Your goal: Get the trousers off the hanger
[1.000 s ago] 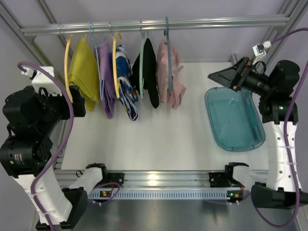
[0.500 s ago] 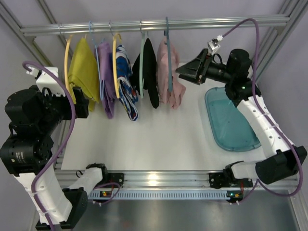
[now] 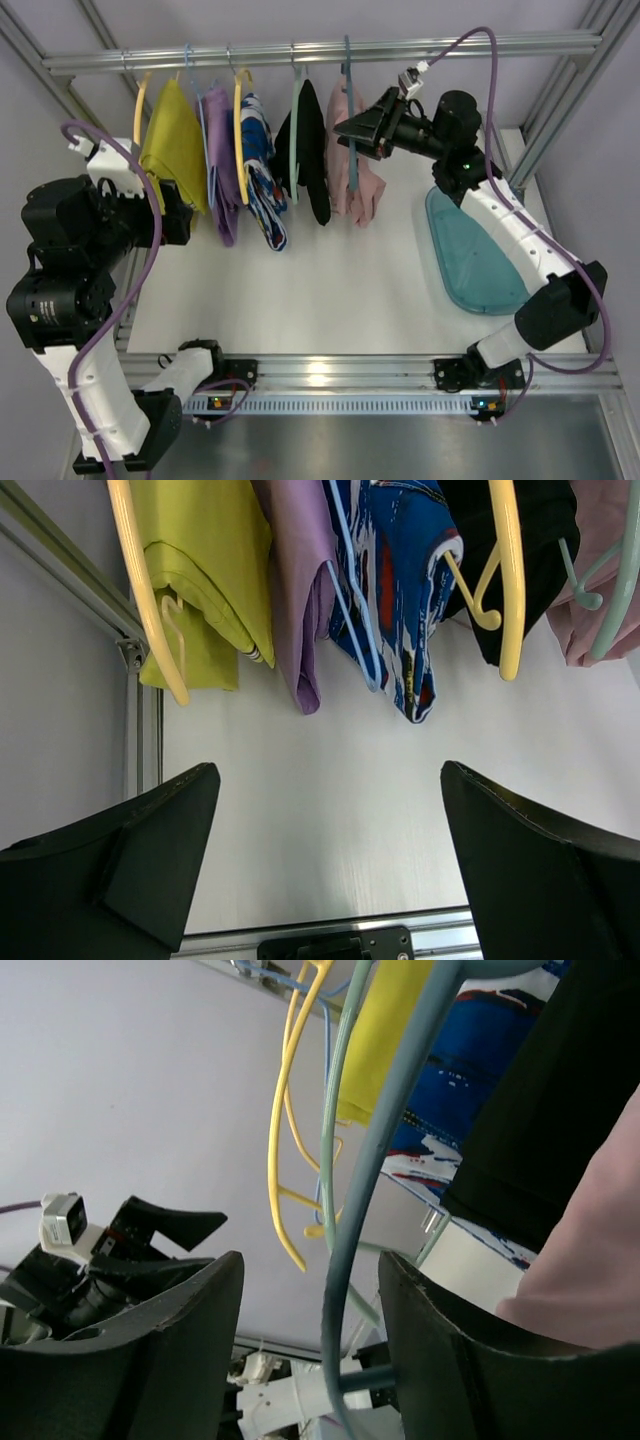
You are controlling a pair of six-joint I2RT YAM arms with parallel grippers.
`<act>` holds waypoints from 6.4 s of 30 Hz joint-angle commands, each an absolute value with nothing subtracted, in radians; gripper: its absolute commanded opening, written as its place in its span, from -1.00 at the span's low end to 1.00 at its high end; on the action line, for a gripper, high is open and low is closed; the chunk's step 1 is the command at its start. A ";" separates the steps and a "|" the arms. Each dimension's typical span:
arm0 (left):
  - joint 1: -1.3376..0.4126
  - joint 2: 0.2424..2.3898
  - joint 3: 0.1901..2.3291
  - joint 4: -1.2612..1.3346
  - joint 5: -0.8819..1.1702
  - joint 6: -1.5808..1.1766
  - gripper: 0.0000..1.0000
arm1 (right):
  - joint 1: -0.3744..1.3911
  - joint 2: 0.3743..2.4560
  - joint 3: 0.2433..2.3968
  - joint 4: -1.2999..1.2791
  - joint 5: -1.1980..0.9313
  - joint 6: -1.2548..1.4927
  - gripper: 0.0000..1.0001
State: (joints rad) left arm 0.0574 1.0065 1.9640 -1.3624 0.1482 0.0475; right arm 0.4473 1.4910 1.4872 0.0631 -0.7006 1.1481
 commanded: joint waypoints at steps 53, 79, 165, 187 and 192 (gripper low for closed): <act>-0.072 1.178 1.759 -0.431 0.742 -0.716 0.98 | 0.479 1.103 1.143 0.509 -0.807 1.135 -1.00; -0.747 1.330 1.433 0.244 0.391 -0.913 0.38 | 0.482 1.026 1.039 0.445 -0.822 1.074 -1.00; -0.778 1.434 1.577 0.057 0.357 -1.279 -1.00 | 0.577 0.641 0.517 0.099 -0.400 -0.278 0.99; -0.775 1.427 1.583 0.041 0.374 -1.270 -1.00 | 0.621 0.827 0.477 0.485 -0.135 -0.222 0.39; -0.767 1.417 1.565 0.034 0.376 -1.256 -1.00 | 0.618 0.796 0.514 0.437 -0.175 -0.261 -0.38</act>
